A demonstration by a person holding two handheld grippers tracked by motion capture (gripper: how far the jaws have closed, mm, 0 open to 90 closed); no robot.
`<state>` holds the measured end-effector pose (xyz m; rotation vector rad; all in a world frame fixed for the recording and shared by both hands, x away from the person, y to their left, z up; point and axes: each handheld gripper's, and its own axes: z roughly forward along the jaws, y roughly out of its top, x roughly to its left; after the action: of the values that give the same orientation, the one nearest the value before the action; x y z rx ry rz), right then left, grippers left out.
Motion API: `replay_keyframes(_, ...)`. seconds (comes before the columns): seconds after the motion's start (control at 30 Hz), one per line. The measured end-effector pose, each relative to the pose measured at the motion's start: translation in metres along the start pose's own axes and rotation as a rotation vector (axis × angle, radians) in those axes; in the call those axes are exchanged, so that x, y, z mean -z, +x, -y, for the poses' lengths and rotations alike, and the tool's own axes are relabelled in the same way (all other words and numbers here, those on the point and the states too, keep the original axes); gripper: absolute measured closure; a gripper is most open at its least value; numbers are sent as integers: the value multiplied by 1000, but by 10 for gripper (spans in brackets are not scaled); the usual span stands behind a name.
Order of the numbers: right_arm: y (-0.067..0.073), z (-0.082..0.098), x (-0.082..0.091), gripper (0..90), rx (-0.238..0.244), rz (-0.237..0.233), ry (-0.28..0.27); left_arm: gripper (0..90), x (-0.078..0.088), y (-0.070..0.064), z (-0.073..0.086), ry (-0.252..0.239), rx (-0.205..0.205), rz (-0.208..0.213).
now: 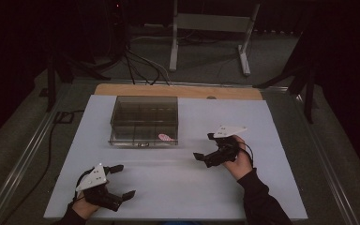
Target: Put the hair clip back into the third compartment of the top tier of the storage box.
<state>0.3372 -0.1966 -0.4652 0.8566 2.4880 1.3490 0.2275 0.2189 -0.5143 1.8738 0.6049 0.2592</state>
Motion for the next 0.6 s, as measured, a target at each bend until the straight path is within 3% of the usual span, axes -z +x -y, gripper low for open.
replay_keyframes(0.07,0,4,1,4,-4,0,-3,5,0,0,0,1,3,-1)
replay_keyframes(0.13,-1,20,2,4,-33,-14,-1,5,0,0,1,4,1,0)
replay_keyframes(0.23,1,35,3,4,-34,6,22,5,0,0,0,1,5,0)
replay_keyframes(0.5,3,58,21,4,-75,20,-10,5,0,0,0,6,-3,-2)
replay_keyframes(0.6,5,69,28,4,-77,30,7,5,0,0,0,4,2,-1)
